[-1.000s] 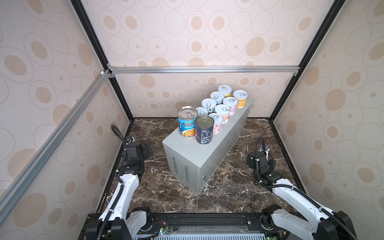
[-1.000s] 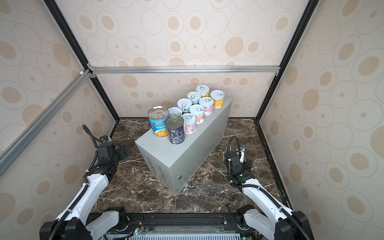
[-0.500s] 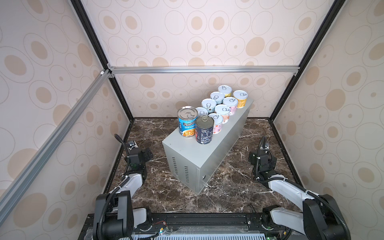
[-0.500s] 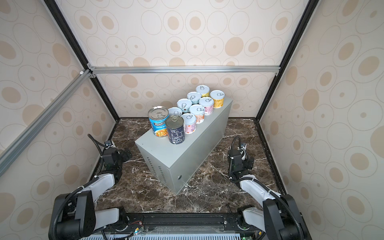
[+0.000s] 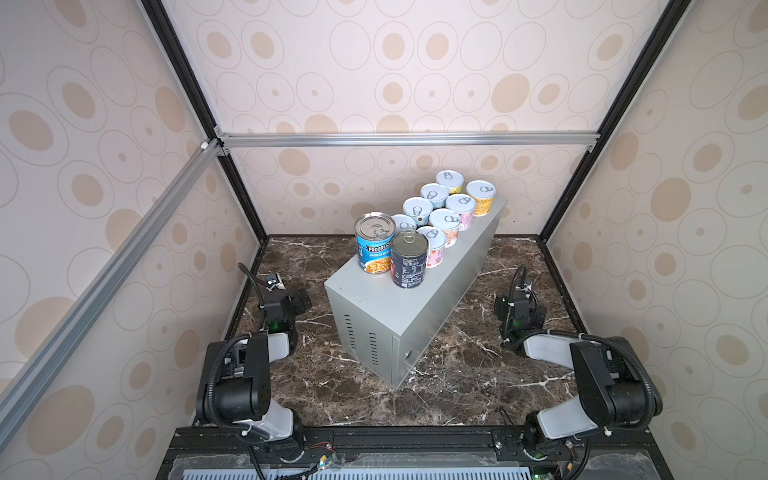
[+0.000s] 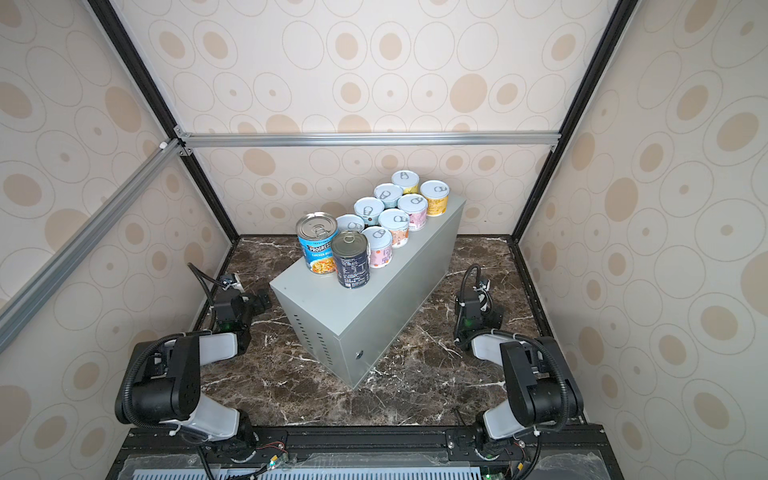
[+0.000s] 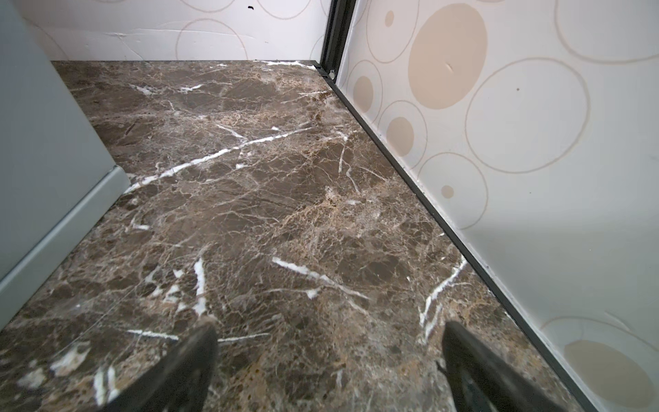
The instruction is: Place and organize the canned foods onto the counter
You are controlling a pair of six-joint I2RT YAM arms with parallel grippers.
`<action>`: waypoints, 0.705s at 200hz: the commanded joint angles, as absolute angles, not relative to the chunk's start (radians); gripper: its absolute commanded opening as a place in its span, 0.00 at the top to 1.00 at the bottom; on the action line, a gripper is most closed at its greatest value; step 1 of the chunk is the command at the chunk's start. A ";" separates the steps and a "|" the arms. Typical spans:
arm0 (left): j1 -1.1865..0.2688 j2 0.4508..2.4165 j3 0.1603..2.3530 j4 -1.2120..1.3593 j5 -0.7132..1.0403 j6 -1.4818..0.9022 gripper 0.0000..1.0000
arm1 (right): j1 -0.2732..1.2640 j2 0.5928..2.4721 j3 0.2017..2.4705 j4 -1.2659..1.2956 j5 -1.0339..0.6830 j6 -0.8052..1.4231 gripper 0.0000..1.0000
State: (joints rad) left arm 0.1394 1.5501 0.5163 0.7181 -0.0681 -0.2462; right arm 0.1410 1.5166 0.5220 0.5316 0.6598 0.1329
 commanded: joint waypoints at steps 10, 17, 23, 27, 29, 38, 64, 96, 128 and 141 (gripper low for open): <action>0.146 1.560 0.522 0.800 -0.030 -0.215 0.00 | 0.129 1.531 0.552 0.562 0.633 0.109 0.00; 0.143 1.559 0.484 0.849 -0.029 -0.213 0.01 | 0.130 1.527 0.543 0.576 0.626 0.101 0.00; 0.136 1.555 0.434 0.929 -0.034 -0.209 0.00 | 0.130 1.520 0.525 0.603 0.617 0.096 0.00; 0.129 1.548 0.403 0.983 -0.036 -0.201 0.01 | 0.131 1.512 0.510 0.621 0.610 0.094 0.00; 0.125 1.540 0.396 0.984 -0.037 -0.196 0.01 | 0.130 1.507 0.503 0.631 0.606 0.092 0.00; 0.091 1.517 0.361 1.031 -0.109 -0.173 0.01 | 0.130 1.486 0.463 0.688 0.589 0.085 0.00; 0.008 1.472 0.236 1.223 -0.244 -0.117 0.01 | 0.131 1.434 0.338 0.868 0.567 0.080 0.00; -0.017 1.520 -0.002 1.728 -0.277 -0.098 0.00 | 0.131 1.413 0.244 1.019 0.572 0.085 0.00; -0.066 1.570 -0.034 1.841 -0.256 -0.030 0.01 | 0.132 1.441 0.097 1.316 0.589 0.098 0.01; -0.071 1.633 0.003 1.845 -0.204 0.001 0.01 | 0.135 1.478 0.064 1.413 0.577 0.093 0.01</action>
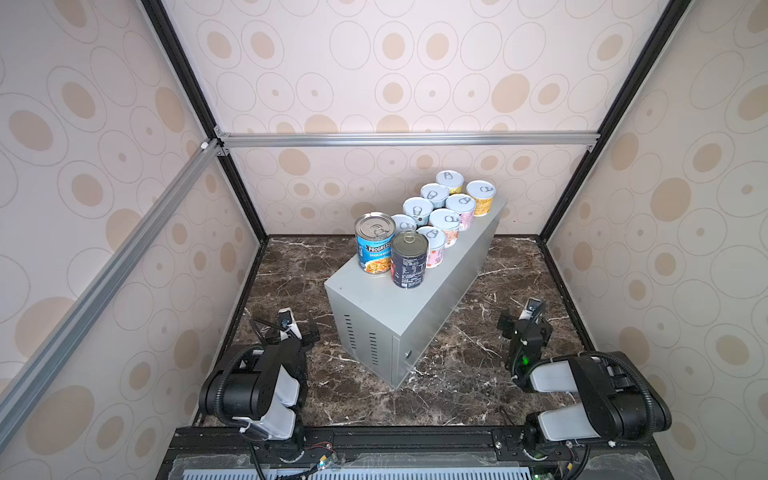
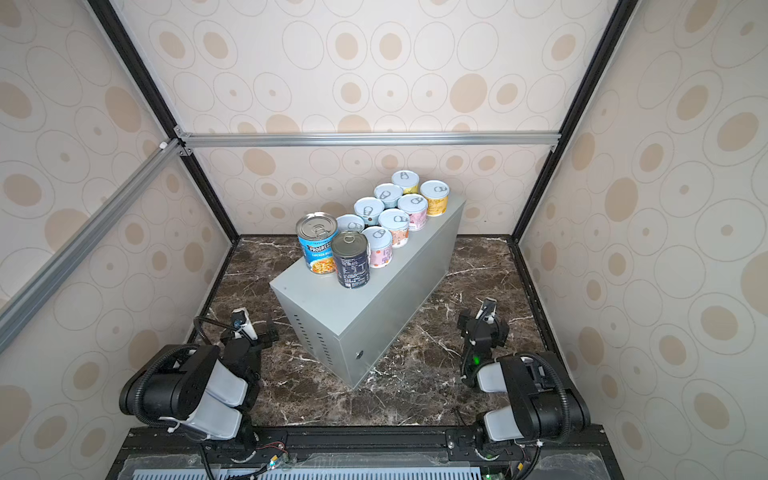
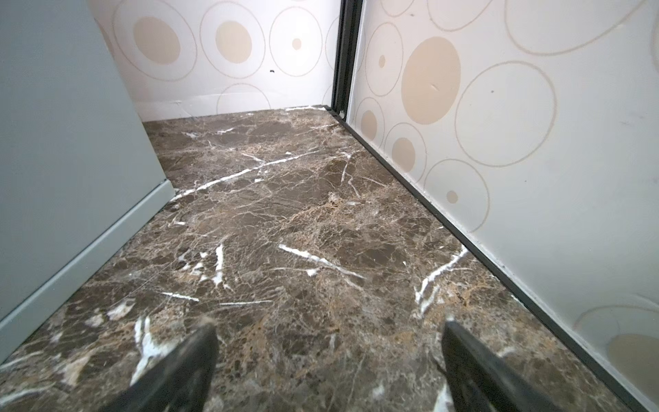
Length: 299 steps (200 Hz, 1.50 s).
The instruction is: Place and organize the canned foods onto the counter
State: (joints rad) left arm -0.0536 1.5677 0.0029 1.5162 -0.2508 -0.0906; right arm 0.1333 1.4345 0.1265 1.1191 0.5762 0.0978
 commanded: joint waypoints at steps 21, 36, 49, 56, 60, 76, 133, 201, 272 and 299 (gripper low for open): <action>-0.071 1.567 0.108 1.555 -0.202 0.000 0.01 | 0.146 1.481 0.070 1.414 0.571 0.075 0.01; -0.072 1.594 0.134 1.553 -0.177 0.019 0.01 | 0.149 1.483 0.070 1.413 0.553 0.066 0.01; -0.072 1.577 0.153 1.490 -0.200 0.004 0.01 | 0.149 1.496 0.080 1.412 0.506 0.039 0.01; -0.071 1.590 0.160 1.502 -0.220 0.003 0.01 | 0.149 1.507 0.088 1.412 0.456 0.016 0.01; -0.072 1.589 0.168 1.480 -0.231 -0.004 0.01 | 0.150 1.514 0.092 1.413 0.424 0.000 0.01; -0.056 1.589 0.220 1.378 -0.236 -0.026 0.01 | 0.150 1.569 0.116 1.412 0.287 -0.060 0.01; -0.038 1.589 0.227 1.364 -0.202 -0.037 0.01 | 0.043 1.535 0.431 0.762 0.103 0.007 0.01; -0.037 1.586 0.222 1.368 -0.201 -0.036 0.01 | 0.040 1.536 0.416 0.801 0.095 -0.005 0.00; -0.039 1.583 0.213 1.384 -0.201 -0.032 0.01 | 0.041 1.537 0.416 0.801 0.095 -0.005 0.00; -0.057 1.584 0.215 1.385 -0.226 -0.018 0.01 | 0.041 1.537 0.416 0.801 0.095 -0.005 0.00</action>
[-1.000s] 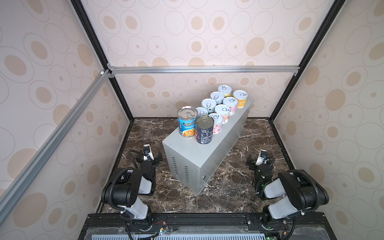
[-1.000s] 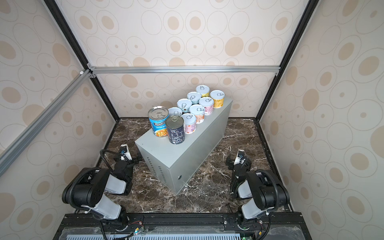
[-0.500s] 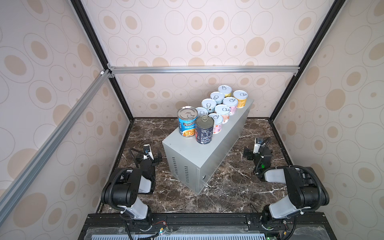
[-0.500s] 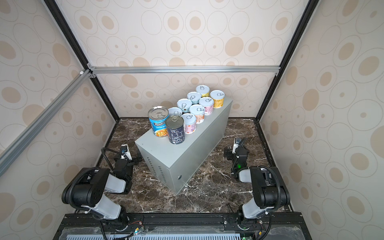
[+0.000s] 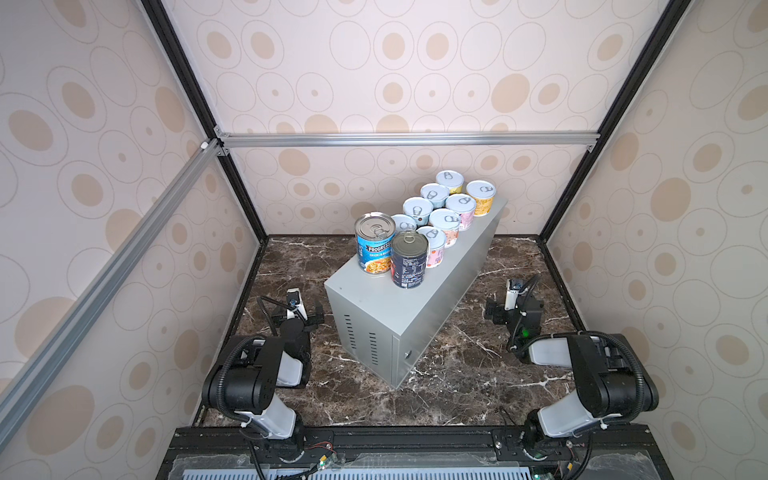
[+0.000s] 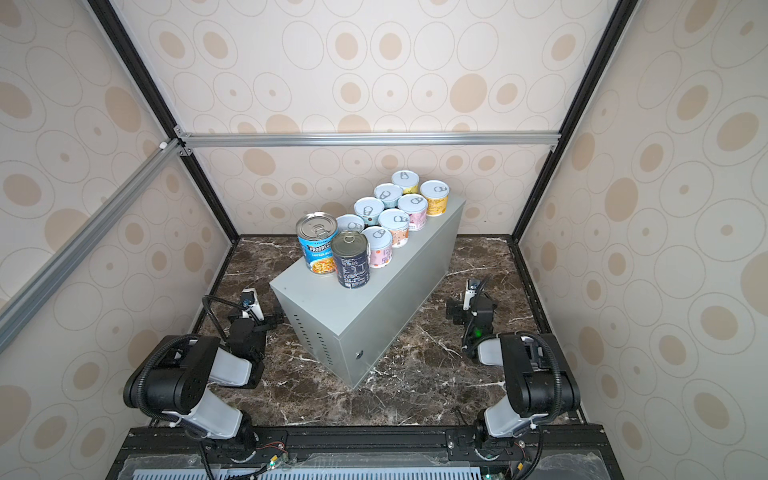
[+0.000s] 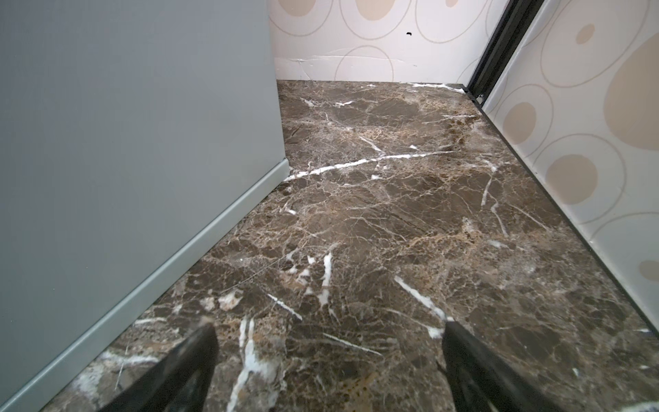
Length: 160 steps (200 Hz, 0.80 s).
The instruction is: Place and organize the canned foods onto the counter
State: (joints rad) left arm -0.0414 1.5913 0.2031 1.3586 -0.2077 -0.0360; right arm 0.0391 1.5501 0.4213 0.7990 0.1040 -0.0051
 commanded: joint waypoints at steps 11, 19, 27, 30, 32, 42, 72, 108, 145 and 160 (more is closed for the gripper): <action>-0.057 1.585 0.213 1.389 -0.227 -0.017 0.01 | 0.041 1.537 0.416 0.801 0.095 -0.006 0.00; -0.058 1.585 0.212 1.390 -0.227 -0.018 0.01 | 0.041 1.536 0.415 0.802 0.095 -0.006 0.00; -0.058 1.585 0.212 1.389 -0.227 -0.018 0.01 | 0.041 1.537 0.416 0.801 0.094 -0.006 0.00; -0.057 1.585 0.212 1.389 -0.227 -0.018 0.01 | 0.041 1.537 0.415 0.801 0.094 -0.005 0.00; -0.057 1.585 0.212 1.389 -0.227 -0.018 0.01 | 0.041 1.536 0.415 0.801 0.095 -0.005 0.00; -0.058 1.585 0.212 1.390 -0.227 -0.018 0.01 | 0.041 1.537 0.416 0.801 0.095 -0.005 0.00; -0.057 1.585 0.212 1.389 -0.227 -0.018 0.01 | 0.040 1.537 0.416 0.802 0.095 -0.005 0.00; -0.058 1.585 0.212 1.390 -0.226 -0.018 0.01 | 0.041 1.536 0.416 0.801 0.095 -0.006 0.00; -0.057 1.585 0.213 1.389 -0.226 -0.018 0.01 | 0.041 1.537 0.417 0.801 0.097 -0.005 0.00; -0.057 1.585 0.212 1.389 -0.227 -0.018 0.01 | 0.041 1.539 0.418 0.795 0.096 -0.006 0.00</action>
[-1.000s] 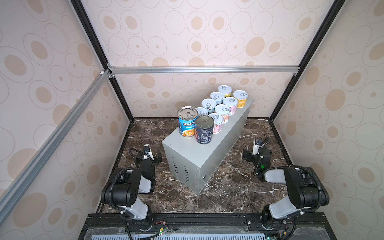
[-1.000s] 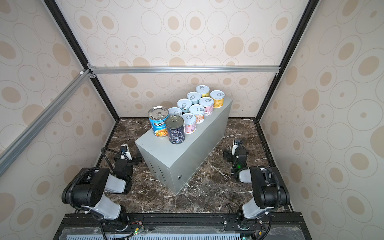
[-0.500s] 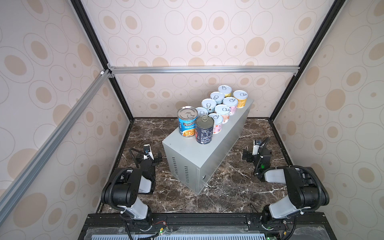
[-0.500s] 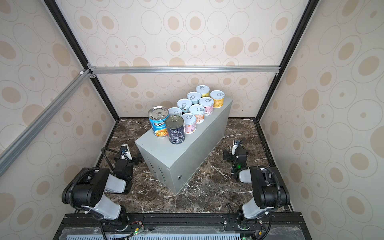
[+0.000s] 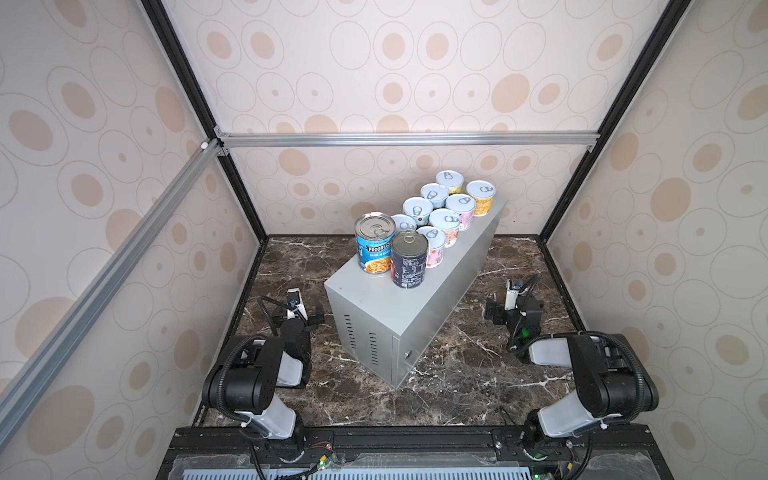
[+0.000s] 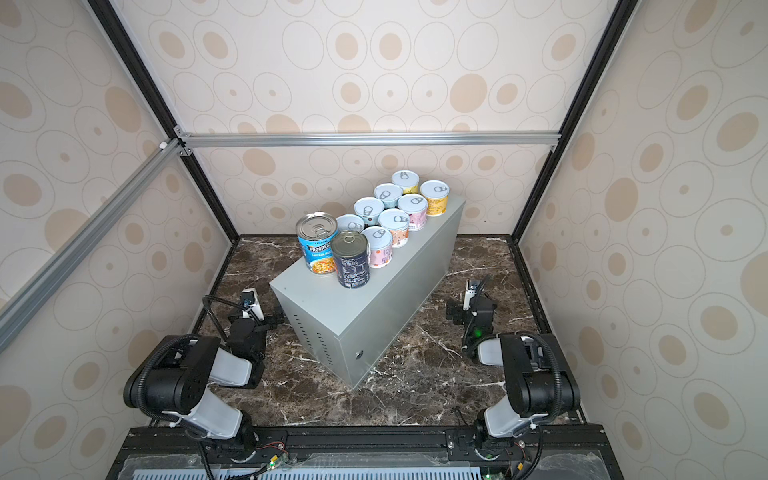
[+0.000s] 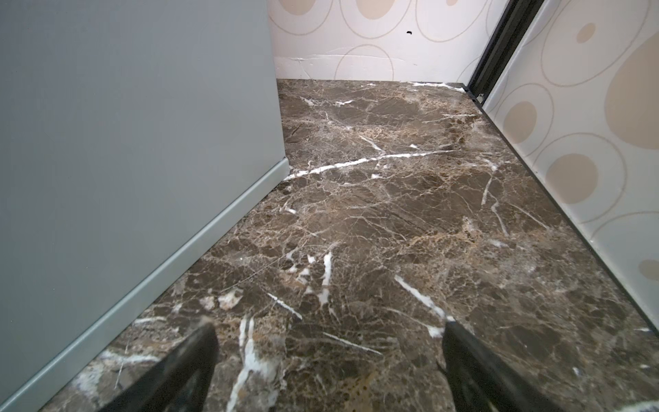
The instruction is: Place and organize the canned foods onto the counter
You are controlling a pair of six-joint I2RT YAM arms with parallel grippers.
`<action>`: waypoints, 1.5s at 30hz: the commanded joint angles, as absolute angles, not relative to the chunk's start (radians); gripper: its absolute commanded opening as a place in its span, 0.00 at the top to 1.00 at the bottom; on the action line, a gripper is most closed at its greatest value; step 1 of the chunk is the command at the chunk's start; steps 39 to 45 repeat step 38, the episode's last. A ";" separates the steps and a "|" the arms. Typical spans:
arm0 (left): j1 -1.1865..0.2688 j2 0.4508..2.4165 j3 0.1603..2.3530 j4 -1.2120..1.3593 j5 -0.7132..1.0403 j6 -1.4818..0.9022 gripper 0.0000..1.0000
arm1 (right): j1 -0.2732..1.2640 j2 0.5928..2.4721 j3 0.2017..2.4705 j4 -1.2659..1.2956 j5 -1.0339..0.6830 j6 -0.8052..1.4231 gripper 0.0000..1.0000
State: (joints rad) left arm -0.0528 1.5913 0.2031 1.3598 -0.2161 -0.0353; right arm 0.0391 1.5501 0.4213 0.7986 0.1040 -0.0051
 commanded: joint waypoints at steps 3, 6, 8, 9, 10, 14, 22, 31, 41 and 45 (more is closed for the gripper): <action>-0.057 1.585 0.213 1.390 -0.226 -0.018 0.01 | 0.042 1.543 0.425 0.792 0.098 -0.007 0.00; -0.057 1.585 0.212 1.389 -0.227 -0.018 0.01 | 0.043 1.536 0.420 0.792 0.098 -0.005 0.00; -0.057 1.585 0.212 1.390 -0.226 -0.018 0.01 | 0.042 1.537 0.419 0.795 0.098 -0.005 0.00; -0.058 1.585 0.212 1.390 -0.227 -0.018 0.01 | 0.043 1.538 0.419 0.796 0.097 -0.006 0.00; -0.058 1.585 0.214 1.389 -0.225 -0.018 0.01 | 0.042 1.538 0.419 0.795 0.098 -0.006 0.00; -0.057 1.580 0.165 1.464 -0.241 -0.026 0.01 | 0.043 1.532 0.406 0.817 0.104 -0.003 0.00; -0.035 1.585 0.059 1.679 -0.194 -0.046 0.01 | 0.043 1.573 0.227 1.198 0.158 0.013 0.00; -0.047 1.580 0.208 1.390 -0.079 0.019 0.01 | 0.061 1.527 0.424 0.779 0.187 0.012 0.00; -0.019 1.580 0.221 1.362 -0.019 0.005 0.00 | 0.062 1.547 0.402 0.847 0.189 0.003 0.00; -0.019 1.580 0.221 1.362 -0.019 0.005 0.00 | 0.062 1.547 0.402 0.847 0.189 0.003 0.00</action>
